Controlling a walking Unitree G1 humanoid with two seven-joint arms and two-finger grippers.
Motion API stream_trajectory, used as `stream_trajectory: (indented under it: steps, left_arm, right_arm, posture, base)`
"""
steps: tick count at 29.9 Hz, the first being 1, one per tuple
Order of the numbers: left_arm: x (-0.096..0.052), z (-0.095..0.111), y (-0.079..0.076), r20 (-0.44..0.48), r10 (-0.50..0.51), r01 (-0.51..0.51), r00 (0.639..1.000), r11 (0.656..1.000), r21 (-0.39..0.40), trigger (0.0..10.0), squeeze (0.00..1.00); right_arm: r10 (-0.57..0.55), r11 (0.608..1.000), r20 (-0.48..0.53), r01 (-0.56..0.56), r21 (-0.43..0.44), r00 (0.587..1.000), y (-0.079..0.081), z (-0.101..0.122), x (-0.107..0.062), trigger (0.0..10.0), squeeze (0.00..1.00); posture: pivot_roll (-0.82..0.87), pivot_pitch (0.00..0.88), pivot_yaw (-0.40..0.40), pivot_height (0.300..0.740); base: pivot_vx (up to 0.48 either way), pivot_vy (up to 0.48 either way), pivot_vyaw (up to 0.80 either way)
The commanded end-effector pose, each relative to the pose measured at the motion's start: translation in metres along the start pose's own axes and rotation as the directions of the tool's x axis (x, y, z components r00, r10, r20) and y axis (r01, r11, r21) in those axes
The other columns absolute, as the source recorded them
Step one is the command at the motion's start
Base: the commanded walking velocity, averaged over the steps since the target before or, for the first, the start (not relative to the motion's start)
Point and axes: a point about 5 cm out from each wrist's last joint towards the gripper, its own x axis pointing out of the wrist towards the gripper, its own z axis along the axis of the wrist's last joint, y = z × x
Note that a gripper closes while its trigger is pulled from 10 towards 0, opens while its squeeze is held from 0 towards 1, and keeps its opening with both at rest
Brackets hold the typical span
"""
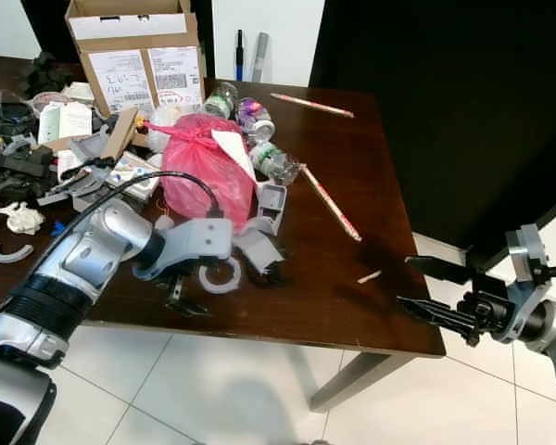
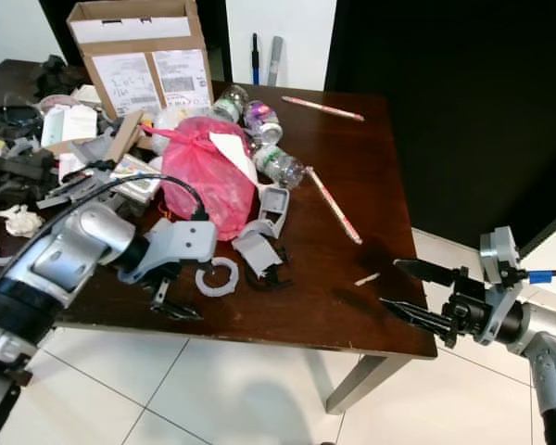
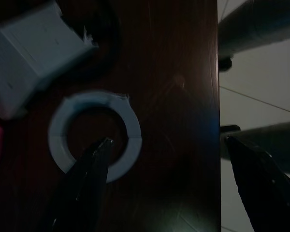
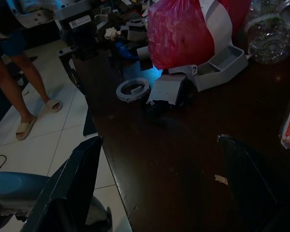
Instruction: Picking trash to rubbish bin
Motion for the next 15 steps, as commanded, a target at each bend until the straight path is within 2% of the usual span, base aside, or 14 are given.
stream_trajectory:
  steps: [1, 5, 10, 15]
  left_arm:
    - [-0.002, -0.005, 0.000, -0.040, -0.013, 0.013, 0.999, 1.000, -0.006, 10.0, 0.00]
    - [0.005, -0.010, 0.000, -0.059, -0.036, 0.035, 0.998, 0.999, -0.018, 10.0, 0.00]
    - [0.009, -0.012, -0.002, -0.074, -0.066, 0.065, 0.995, 0.998, -0.016, 10.0, 0.00]
    - [0.010, -0.012, -0.003, -0.079, -0.084, 0.084, 0.993, 0.996, -0.008, 10.0, 0.00]
  right_arm:
    - [0.004, 1.000, -0.015, -0.004, 0.004, 1.000, 0.003, -0.002, 0.000, 10.0, 0.00]
    - [0.025, 1.000, -0.014, -0.025, 0.006, 1.000, 0.005, -0.002, 0.001, 10.0, 0.00]
    - [0.112, 0.993, -0.021, -0.112, 0.030, 0.993, 0.016, -0.003, 0.001, 10.0, 0.00]
    - [0.127, 0.991, -0.029, -0.126, 0.038, 0.992, 0.019, -0.006, 0.001, 10.0, 0.00]
  posture:
    - [-0.01, 0.148, -0.043, 0.740]
    - [-0.01, 0.150, -0.038, 0.740]
    - [-0.02, 0.151, -0.032, 0.740]
    - [-0.02, 0.152, -0.029, 0.740]
  base:
    - [0.000, 0.000, 0.00]
    - [0.000, 0.000, 0.00]
    - [0.000, 0.000, 0.00]
    - [0.000, 0.000, 0.00]
